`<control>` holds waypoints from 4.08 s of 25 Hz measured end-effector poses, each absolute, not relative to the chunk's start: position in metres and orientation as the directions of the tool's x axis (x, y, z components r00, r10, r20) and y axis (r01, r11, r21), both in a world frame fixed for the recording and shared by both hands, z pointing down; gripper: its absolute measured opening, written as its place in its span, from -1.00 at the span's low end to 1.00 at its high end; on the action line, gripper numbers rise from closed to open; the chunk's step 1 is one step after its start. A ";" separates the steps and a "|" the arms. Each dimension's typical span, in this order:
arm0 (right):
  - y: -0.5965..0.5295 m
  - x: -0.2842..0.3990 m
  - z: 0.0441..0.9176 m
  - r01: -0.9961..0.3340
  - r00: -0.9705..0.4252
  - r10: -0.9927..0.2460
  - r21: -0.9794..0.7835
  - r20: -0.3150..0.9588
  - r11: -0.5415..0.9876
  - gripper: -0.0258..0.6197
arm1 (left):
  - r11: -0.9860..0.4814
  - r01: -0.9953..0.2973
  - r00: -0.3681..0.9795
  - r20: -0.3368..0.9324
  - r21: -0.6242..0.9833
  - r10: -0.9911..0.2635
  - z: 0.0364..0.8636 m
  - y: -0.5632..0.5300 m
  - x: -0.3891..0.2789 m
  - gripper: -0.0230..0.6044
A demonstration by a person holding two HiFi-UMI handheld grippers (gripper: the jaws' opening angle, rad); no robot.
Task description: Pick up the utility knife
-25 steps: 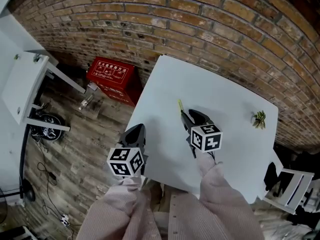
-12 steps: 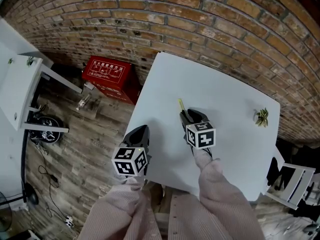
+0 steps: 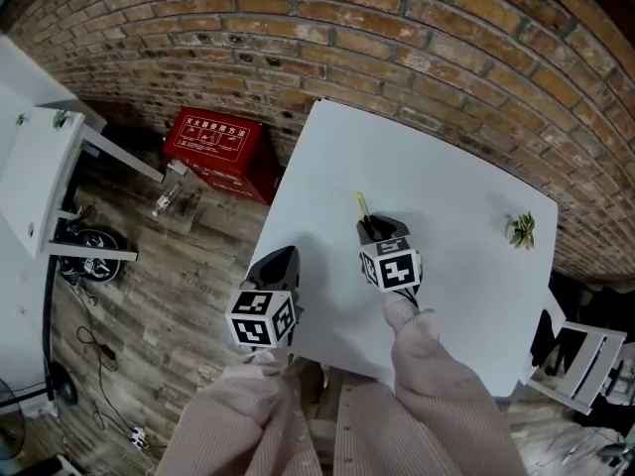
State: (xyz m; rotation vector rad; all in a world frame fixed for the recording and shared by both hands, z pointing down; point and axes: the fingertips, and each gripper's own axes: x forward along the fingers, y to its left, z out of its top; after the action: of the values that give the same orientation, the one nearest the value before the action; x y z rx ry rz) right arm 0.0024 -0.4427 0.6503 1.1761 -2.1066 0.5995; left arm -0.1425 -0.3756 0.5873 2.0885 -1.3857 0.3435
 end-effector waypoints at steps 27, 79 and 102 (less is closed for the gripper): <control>-0.417 0.005 0.631 -0.868 -0.433 -0.610 -0.126 0.664 0.480 -0.73 | -0.274 -0.910 0.396 0.456 0.311 -0.797 0.559 -0.363 -0.145 -0.95; -0.341 0.079 0.378 -0.799 -0.544 -0.838 -0.275 -0.047 0.534 -0.73 | -0.341 -0.929 0.351 0.058 0.141 -0.934 0.377 -0.324 -0.169 -0.95; -0.325 0.096 0.342 -0.806 -0.530 -0.836 -0.224 -0.142 0.549 -0.73 | -0.308 -0.949 0.310 0.013 0.062 -0.951 0.355 -0.309 -0.174 -0.95</control>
State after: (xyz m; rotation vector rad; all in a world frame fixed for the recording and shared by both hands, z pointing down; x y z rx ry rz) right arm 0.0956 -0.3247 0.3419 1.5987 -2.9640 0.2220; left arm -0.1740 -0.3091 0.3549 2.4949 -1.8118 -0.0407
